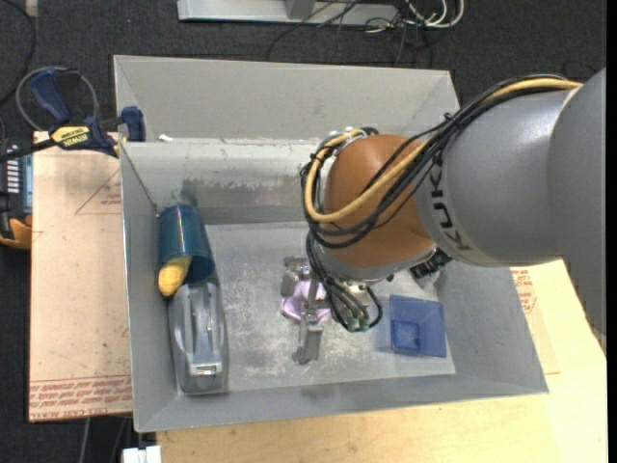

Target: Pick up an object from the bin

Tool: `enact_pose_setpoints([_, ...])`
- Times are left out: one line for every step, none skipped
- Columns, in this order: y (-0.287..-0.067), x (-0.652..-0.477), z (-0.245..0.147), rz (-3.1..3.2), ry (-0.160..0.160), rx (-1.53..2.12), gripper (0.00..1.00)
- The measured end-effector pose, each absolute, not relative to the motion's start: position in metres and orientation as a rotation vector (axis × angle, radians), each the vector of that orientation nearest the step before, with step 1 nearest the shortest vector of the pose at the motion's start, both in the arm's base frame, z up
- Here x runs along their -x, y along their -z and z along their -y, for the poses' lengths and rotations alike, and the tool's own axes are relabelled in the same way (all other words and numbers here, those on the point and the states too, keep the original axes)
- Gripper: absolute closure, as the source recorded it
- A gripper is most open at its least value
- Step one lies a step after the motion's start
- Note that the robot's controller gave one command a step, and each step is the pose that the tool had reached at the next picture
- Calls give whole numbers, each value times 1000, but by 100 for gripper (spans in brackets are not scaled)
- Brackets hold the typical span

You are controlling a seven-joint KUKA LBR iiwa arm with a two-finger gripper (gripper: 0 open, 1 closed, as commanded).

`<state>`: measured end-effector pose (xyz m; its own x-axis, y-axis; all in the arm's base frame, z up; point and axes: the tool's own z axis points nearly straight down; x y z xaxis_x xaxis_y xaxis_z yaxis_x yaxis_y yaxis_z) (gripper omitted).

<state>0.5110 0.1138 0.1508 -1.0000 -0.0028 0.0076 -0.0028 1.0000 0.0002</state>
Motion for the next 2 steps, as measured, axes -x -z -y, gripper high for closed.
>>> enact_pose_setpoints([-155, -513, -113, 3141, 2, 2, 0])
enact_pose_setpoints([-86, -537, -41, 3133, 2, 223, 0])
